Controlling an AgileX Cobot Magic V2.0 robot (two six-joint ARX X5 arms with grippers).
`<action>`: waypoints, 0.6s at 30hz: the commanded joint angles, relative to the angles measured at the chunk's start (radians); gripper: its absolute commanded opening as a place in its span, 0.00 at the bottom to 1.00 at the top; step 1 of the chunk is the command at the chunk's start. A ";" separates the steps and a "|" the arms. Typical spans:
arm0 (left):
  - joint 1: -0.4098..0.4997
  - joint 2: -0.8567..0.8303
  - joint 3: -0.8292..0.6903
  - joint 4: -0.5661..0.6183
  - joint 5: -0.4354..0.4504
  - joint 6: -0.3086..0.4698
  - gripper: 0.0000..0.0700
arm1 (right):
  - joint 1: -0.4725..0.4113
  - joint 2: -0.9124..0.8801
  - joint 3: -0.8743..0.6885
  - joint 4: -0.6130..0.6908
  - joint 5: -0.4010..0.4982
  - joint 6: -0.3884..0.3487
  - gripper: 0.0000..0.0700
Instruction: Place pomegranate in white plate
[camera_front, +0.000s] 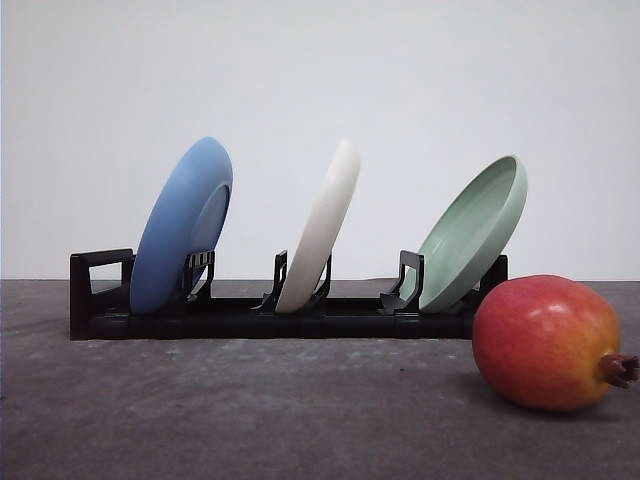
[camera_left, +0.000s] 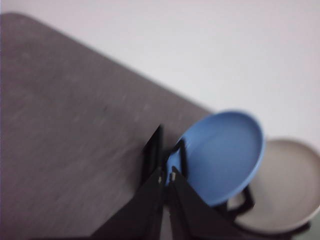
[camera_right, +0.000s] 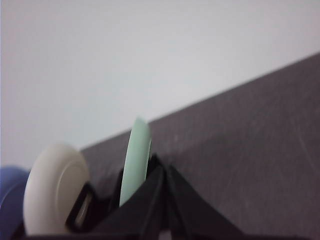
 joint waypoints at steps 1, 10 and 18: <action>-0.002 0.042 0.062 -0.064 0.002 0.081 0.00 | -0.001 0.034 0.046 -0.043 -0.024 -0.018 0.01; -0.002 0.311 0.276 -0.305 0.159 0.215 0.00 | -0.001 0.270 0.189 -0.222 -0.198 -0.219 0.01; -0.020 0.511 0.365 -0.326 0.288 0.297 0.00 | 0.035 0.413 0.200 -0.216 -0.276 -0.303 0.01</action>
